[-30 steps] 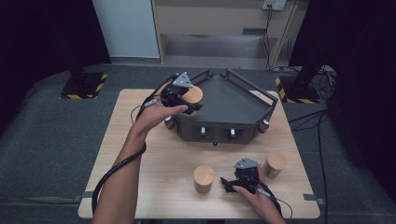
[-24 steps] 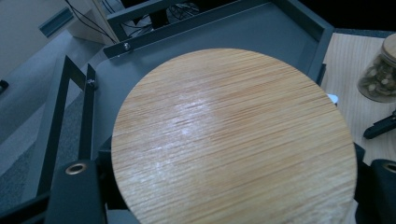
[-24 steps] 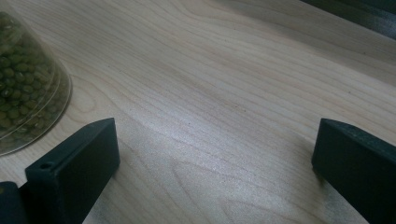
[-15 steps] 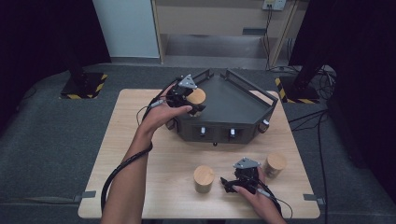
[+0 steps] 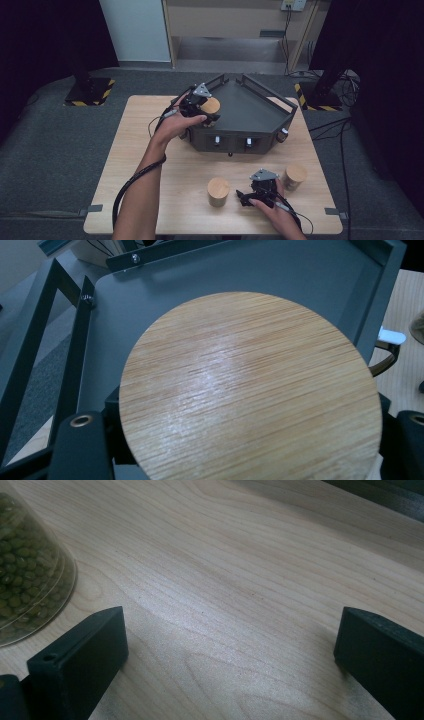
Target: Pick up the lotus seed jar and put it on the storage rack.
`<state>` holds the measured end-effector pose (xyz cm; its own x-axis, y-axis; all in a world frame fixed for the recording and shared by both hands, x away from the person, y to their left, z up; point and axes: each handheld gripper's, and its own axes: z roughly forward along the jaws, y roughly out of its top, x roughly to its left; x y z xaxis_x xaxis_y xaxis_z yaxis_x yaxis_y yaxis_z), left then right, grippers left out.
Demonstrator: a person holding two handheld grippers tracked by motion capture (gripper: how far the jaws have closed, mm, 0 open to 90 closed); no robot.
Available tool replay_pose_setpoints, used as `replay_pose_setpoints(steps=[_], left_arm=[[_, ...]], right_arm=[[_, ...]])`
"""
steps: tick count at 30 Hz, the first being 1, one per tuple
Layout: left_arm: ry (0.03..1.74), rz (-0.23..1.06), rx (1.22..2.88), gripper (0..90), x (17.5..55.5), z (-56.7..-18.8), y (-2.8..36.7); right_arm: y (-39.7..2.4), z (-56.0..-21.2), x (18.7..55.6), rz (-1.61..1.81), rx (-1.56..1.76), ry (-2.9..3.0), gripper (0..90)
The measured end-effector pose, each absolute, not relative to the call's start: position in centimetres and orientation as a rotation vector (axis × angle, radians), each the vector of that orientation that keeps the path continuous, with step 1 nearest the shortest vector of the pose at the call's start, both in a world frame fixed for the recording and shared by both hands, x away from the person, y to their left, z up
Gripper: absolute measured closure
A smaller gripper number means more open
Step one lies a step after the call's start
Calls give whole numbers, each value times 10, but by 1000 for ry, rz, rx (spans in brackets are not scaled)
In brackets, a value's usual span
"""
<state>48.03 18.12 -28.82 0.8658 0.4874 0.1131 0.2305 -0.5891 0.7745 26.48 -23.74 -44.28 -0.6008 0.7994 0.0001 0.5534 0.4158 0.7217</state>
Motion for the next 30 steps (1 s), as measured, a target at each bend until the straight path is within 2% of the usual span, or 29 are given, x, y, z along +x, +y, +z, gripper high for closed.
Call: replay_pose_setpoints(steps=[18, 25, 27, 30], left_arm=[[616, 302, 2155, 237, 493, -297, 195], [613, 303, 2166, 225, 494, -298, 195], [607, 310, 2177, 215, 493, -296, 195], [598, 339, 2197, 138, 488, -292, 193]], right_arm=[[-237, -443, 264, 992, 1165, 2331, 10], [-237, -443, 264, 992, 1165, 2331, 10], [-237, -443, 264, 992, 1166, 2331, 10], [-237, -443, 264, 992, 1166, 2331, 10]])
